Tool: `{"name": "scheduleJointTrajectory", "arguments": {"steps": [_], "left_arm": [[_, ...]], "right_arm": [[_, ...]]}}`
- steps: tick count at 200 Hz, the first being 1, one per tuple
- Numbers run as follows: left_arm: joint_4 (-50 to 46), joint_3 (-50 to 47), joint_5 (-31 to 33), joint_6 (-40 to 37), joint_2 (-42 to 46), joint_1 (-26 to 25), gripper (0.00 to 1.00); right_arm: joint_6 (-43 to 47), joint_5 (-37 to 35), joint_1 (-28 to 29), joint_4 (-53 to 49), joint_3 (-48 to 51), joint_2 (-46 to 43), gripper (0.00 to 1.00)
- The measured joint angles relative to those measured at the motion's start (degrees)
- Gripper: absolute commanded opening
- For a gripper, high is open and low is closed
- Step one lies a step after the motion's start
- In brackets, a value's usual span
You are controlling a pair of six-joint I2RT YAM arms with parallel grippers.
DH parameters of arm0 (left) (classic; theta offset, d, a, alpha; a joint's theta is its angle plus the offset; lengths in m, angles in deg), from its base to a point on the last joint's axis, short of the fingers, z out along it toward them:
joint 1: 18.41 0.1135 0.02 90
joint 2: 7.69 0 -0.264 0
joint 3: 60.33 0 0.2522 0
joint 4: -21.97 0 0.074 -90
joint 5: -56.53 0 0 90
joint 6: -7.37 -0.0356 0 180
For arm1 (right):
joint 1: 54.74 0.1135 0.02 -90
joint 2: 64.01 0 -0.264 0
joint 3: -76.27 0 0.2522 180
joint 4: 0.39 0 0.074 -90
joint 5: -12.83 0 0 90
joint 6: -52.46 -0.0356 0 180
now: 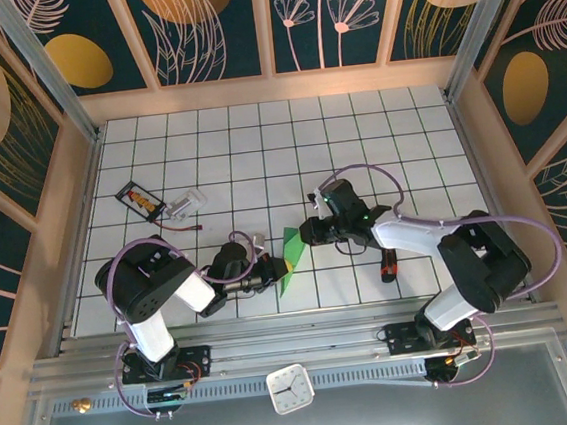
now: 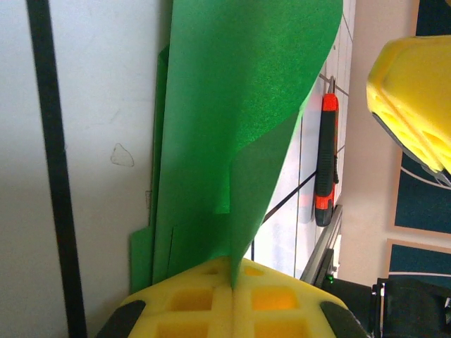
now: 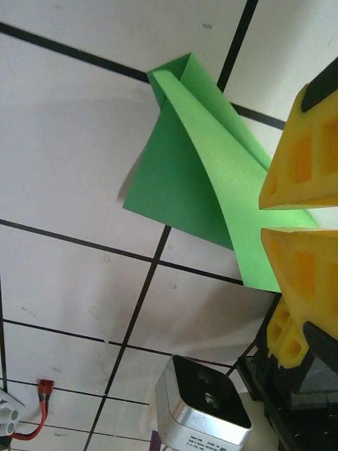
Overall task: Fold a paper plane with a square sheet of paper (pick it up from the middle)
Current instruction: Turn over the paper at the center of the table.
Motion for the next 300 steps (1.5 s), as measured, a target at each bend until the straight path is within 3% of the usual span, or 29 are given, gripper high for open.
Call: {"name": "scheduleJointTrajectory", "arguments": {"steps": [90, 300], "left_arm": [[1.27, -0.44, -0.33, 1.49, -0.66, 0.37, 0.0], [3.21, -1.01, -0.48, 3.58, -1.42, 0.37, 0.0]], "right_arm": [[0.0, 2.45, 2.19, 2.23, -2.14, 5.79, 0.12], [0.52, 2.36, 2.23, 3.5, -2.36, 10.38, 0.11]]}}
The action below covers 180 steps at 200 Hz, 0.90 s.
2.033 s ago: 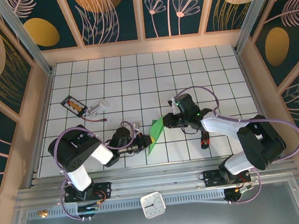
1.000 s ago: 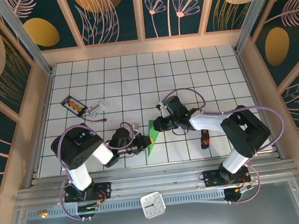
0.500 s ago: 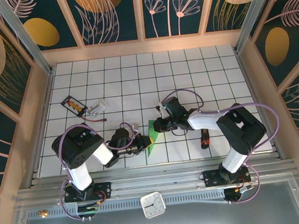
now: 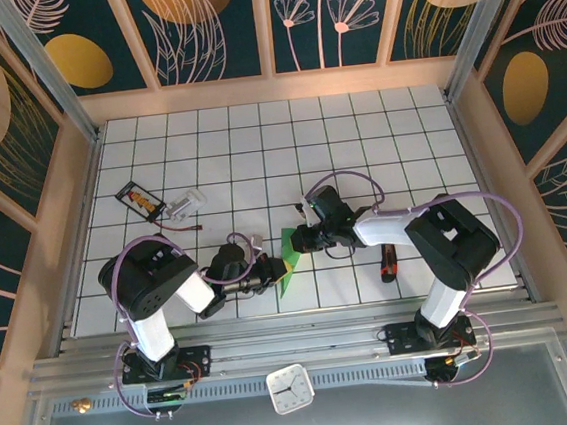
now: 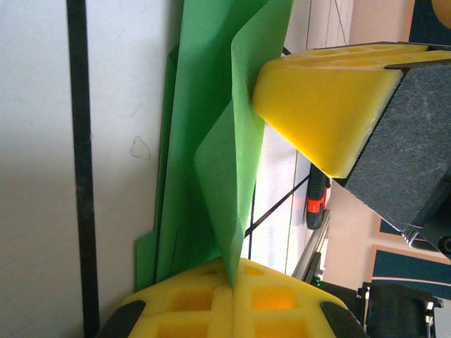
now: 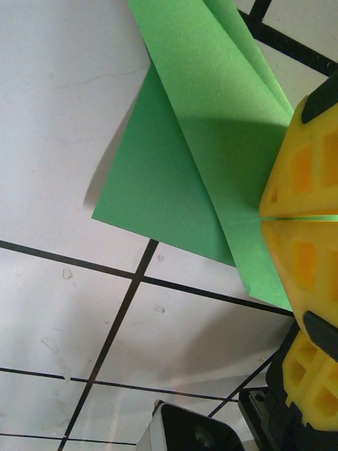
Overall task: Fold a paper plane with a square sheet of paper (pick it up from the middle)
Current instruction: Turn over the paper at the center of the table.
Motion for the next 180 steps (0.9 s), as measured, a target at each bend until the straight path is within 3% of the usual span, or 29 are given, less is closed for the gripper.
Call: {"name": "scheduleJointTrajectory", "arguments": {"steps": [132, 180], "left_arm": [[-0.76, 0.33, -0.68, 1.51, -0.26, 0.22, 0.0], [-4.59, 1.16, -0.63, 0.33, 1.4, 0.22, 0.14]], "right_arm": [[1.64, -1.51, 0.07, 1.33, 0.15, 2.14, 0.11], [2.08, -1.49, 0.07, 1.64, 0.28, 2.36, 0.1]]}}
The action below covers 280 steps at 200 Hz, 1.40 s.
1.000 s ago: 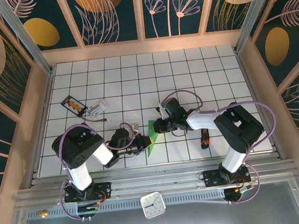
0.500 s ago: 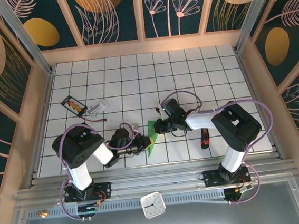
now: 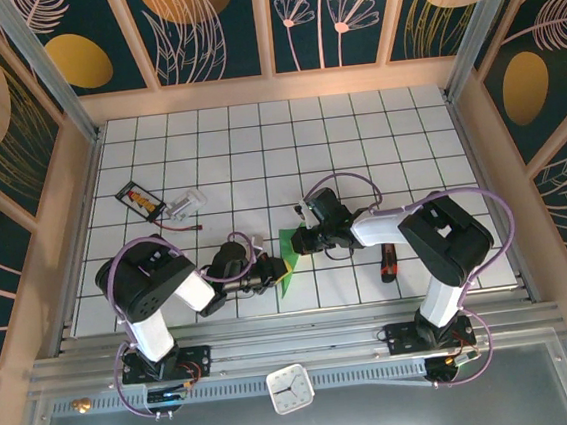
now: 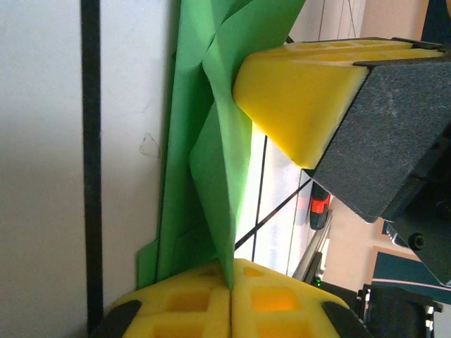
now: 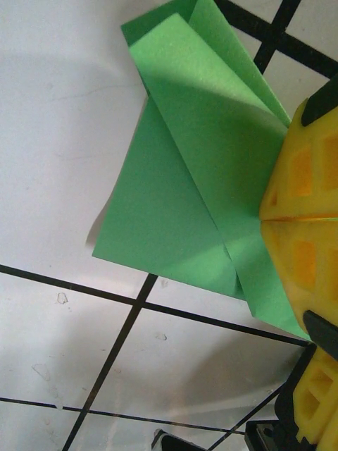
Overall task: Fold a paper plane with a square sheet of paper (pick it up from the middle)
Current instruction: Turn over the paper at the center of the table.
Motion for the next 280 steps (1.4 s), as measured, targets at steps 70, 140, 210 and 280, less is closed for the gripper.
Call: {"name": "scheduleJointTrajectory", "arguments": {"steps": [70, 140, 210, 280], "left_arm": [[-6.95, 1.18, 0.5, -3.37, 4.76, 0.0, 0.33], [-20.48, 1.16, 1.64, -8.81, 13.38, 0.0, 0.38], [-31.67, 6.38, 3.96, -16.57, 20.92, 0.04, 0.01], [-35.15, 9.4, 3.06, -18.69, 19.3, 0.02, 0.01]], "right_arm": [[0.15, 0.13, 0.0, 0.11, -0.13, 0.39, 0.09], [0.39, 0.22, 0.0, 0.0, -1.03, 1.09, 0.09], [0.42, 0.2, 0.0, 0.0, -1.03, 1.11, 0.09], [0.44, 0.2, 0.0, 0.0, -1.05, 1.11, 0.09]]}}
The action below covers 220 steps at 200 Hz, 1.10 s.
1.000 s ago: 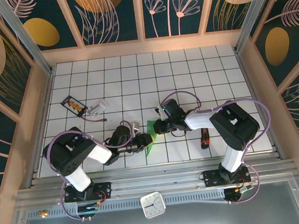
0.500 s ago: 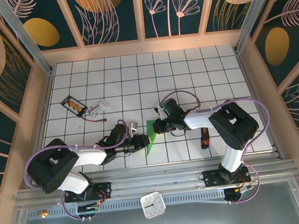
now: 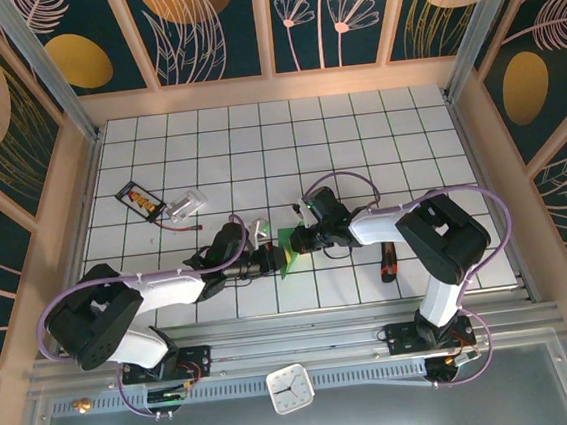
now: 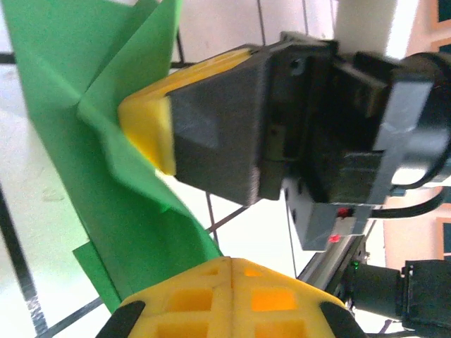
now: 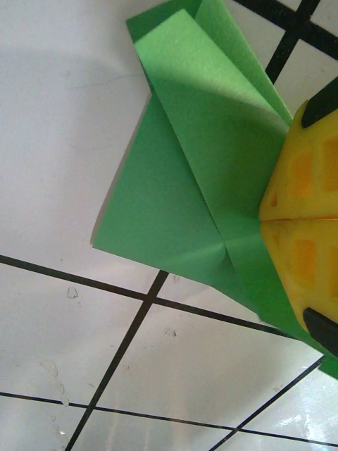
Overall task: Fold a paper plane with a square sheet of paper (pick it up from the middle)
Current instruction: Turn over the paper at the center of the table.
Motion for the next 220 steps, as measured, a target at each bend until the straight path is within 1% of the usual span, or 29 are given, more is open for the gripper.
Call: {"name": "scheduleJointTrajectory", "arguments": {"steps": [35, 51, 71, 85, 100, 109, 151, 170, 220], "left_arm": [[-0.92, -2.62, 1.09, 0.31, 1.46, 0.0, 0.12], [-2.49, -4.15, 1.9, 0.68, 2.58, 0.0, 0.14], [-4.74, -4.5, 2.71, 0.11, 5.07, 0.0, 0.16], [-5.44, -4.33, 3.04, -0.66, 7.26, 0.0, 0.14], [-5.86, -3.19, 3.19, -1.81, 8.22, -0.02, 0.04], [-5.92, -2.03, 2.84, -2.12, 7.93, -0.17, 0.0], [-5.16, 4.28, 0.48, -3.82, 1.77, -3.15, 0.0], [-5.05, 4.74, -0.57, -3.98, -0.35, -3.89, 0.0], [-5.16, 4.74, -2.45, -3.98, -6.16, -3.91, 0.0]], "right_arm": [[0.0, -0.02, 0.0, -0.24, -0.13, 0.0, 0.09], [0.17, -0.02, 0.0, -0.24, -0.13, 0.0, 0.09], [0.22, -0.02, -0.02, -0.24, -0.13, 0.0, 0.09], [0.35, -0.02, 0.0, -0.22, -0.13, 0.0, 0.09], [0.37, -0.02, 0.0, -0.22, -0.13, 0.02, 0.09], [0.37, -0.02, 0.0, -0.2, -0.13, 0.04, 0.09], [0.37, -0.02, 0.0, -0.2, -0.13, 0.07, 0.09], [0.37, -0.02, -0.02, -0.2, -0.15, 0.07, 0.09], [0.39, -0.07, -0.02, -0.48, -0.31, 0.07, 0.09]]}}
